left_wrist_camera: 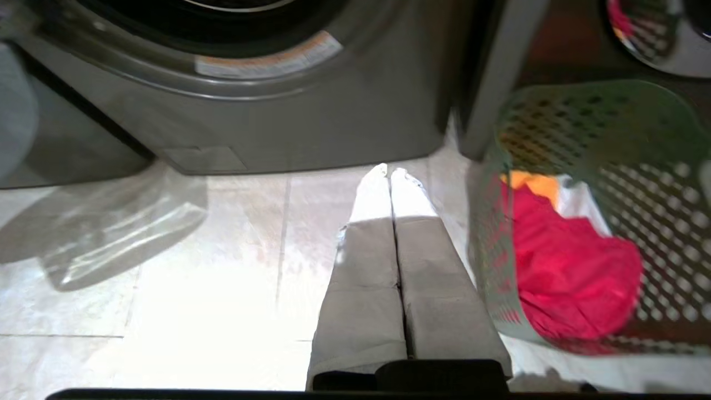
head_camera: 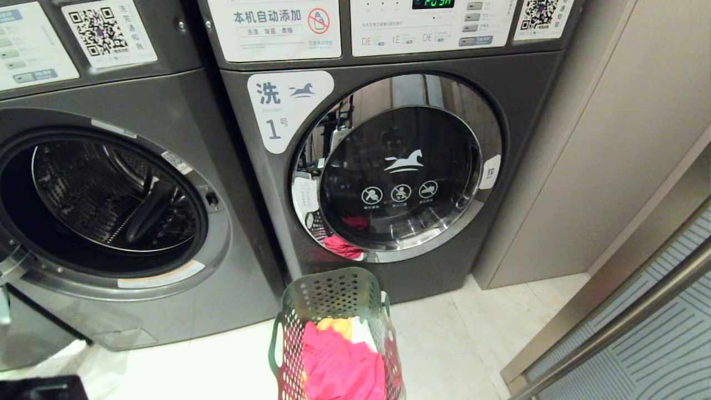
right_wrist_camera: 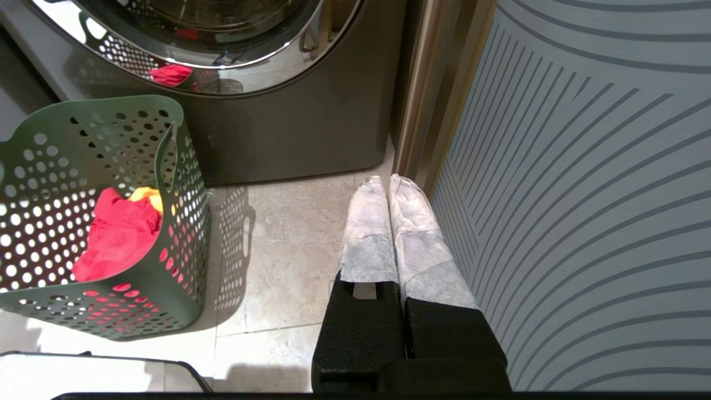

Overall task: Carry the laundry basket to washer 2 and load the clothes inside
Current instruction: Open the lid of the washing machine

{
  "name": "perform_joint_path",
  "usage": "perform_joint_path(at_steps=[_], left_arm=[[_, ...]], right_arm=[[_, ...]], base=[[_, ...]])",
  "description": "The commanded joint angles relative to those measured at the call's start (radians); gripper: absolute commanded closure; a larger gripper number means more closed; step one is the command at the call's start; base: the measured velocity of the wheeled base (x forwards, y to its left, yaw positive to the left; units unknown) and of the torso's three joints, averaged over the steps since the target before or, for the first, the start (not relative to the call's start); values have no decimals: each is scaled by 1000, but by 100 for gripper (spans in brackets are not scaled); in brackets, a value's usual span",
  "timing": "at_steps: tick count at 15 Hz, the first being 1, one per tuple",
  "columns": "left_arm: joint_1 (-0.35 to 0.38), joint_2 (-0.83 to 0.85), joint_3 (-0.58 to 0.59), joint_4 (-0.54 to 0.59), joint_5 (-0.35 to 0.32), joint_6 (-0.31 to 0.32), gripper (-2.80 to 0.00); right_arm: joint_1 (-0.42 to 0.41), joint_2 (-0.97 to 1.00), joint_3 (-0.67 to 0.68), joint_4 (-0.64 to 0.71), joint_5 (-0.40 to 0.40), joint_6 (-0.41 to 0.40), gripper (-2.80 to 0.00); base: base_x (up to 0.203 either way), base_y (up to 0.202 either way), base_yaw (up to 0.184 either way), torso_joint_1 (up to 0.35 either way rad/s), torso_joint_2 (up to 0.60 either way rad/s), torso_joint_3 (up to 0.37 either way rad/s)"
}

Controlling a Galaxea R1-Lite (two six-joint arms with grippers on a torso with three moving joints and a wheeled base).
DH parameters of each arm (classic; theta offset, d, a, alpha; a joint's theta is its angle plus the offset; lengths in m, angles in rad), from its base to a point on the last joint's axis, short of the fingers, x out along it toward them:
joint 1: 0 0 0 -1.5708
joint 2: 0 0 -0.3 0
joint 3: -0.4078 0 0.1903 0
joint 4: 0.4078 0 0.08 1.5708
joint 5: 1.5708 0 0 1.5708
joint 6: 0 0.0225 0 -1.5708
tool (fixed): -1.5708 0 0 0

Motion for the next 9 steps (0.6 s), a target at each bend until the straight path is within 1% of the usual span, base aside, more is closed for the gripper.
perform_joint_path(at_steps=[1,2,3,4,5,6,7,9], left_arm=[[-35,-143,58,58,-18,-16,0],[-16,-176,59,116,-100,-29,0],[31,-241,59,180,-203,-29,0],[88,-338,59,261,-302,-14,0],[137,-437,54,346,-373,7,0],[165,-523,49,418,-426,24,0],[173,-594,52,450,-454,38,0],[195,-730,56,499,-464,59,0]], right_arm=[[0,2,6,0,1,-1,0],[0,2,6,0,1,-1,0],[0,2,6,0,1,-1,0],[0,2,6,0,1,-1,0],[0,2,6,0,1,-1,0],[0,0,6,0,1,-1,0],[0,2,6,0,1,-1,0],[0,2,6,0,1,-1,0]], base=[[0,0,0,0,0,0],[0,0,0,0,0,0],[0,0,0,0,0,0],[0,0,0,0,0,0],[0,0,0,0,0,0],[0,0,0,0,0,0],[0,0,0,0,0,0],[0,0,0,0,0,0]])
